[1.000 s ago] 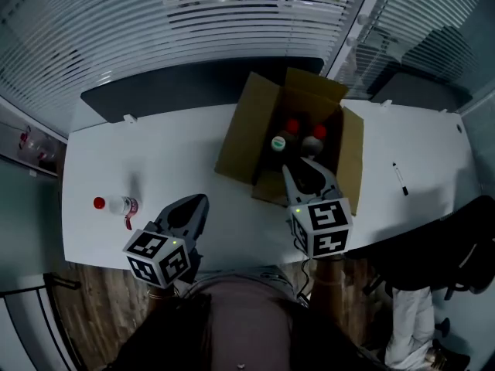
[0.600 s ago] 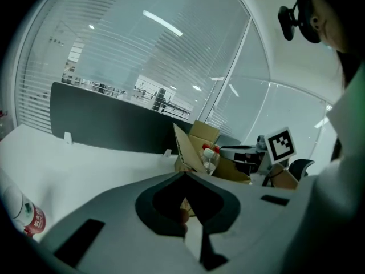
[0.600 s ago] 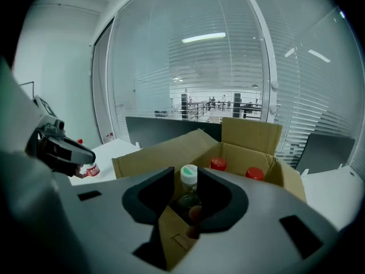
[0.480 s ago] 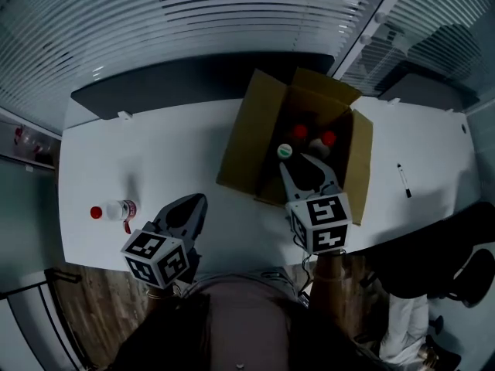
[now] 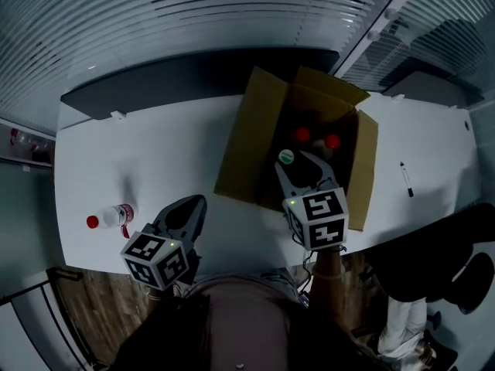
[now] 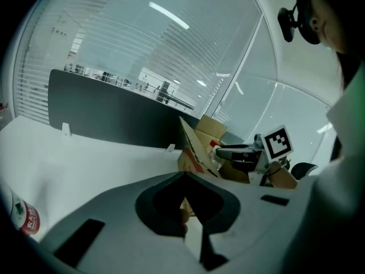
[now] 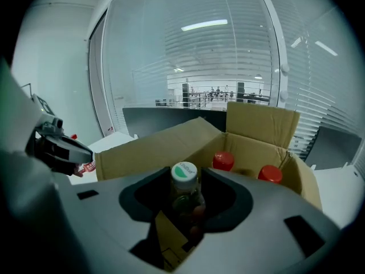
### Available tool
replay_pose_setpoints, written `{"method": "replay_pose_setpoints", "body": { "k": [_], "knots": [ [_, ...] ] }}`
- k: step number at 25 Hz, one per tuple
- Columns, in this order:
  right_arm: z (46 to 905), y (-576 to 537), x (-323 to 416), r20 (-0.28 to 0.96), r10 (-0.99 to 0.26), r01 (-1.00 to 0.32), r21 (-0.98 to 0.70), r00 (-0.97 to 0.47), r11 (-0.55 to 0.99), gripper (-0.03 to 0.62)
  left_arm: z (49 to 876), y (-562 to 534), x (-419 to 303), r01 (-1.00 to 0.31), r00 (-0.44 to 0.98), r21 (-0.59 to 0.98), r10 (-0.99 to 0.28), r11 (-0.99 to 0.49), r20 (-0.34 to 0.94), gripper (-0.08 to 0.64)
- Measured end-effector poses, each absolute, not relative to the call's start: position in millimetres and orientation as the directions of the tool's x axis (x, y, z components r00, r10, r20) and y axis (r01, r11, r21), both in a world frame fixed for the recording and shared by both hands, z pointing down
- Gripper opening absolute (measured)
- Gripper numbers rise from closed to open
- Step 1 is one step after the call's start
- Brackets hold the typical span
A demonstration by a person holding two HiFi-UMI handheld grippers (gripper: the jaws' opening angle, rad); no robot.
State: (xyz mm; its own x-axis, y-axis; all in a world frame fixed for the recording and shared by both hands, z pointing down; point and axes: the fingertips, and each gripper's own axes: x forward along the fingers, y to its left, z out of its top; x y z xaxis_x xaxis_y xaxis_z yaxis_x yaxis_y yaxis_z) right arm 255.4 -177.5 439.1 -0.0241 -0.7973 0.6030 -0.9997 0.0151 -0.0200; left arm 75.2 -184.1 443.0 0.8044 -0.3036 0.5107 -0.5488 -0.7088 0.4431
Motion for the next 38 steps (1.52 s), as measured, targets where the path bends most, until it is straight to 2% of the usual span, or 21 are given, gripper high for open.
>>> {"method": "replay_pose_setpoints", "body": {
  "k": [12,16,38],
  "knots": [
    [460.4,-186.7,253.6,0.677,-0.73,-0.996,-0.081,-0.09,0.048,0.164,459.5,-194.2,77.7,-0.558,0.795,0.463,-0.286,-0.688,0.535,0.006],
    [459.9,-186.1,256.7,0.682,-0.729,-0.998,-0.054,-0.06,0.031,0.163,461.3,-195.7,77.8,-0.559,0.795,0.465,-0.285,-0.686,0.535,0.006],
    [381.3,-158.4,268.2,0.542,-0.84,-1.0,0.021,0.025,-0.016,0.163,434.6,-165.3,77.1,-0.525,0.82,0.44,-0.295,-0.728,0.491,0.006]
  ]
}}
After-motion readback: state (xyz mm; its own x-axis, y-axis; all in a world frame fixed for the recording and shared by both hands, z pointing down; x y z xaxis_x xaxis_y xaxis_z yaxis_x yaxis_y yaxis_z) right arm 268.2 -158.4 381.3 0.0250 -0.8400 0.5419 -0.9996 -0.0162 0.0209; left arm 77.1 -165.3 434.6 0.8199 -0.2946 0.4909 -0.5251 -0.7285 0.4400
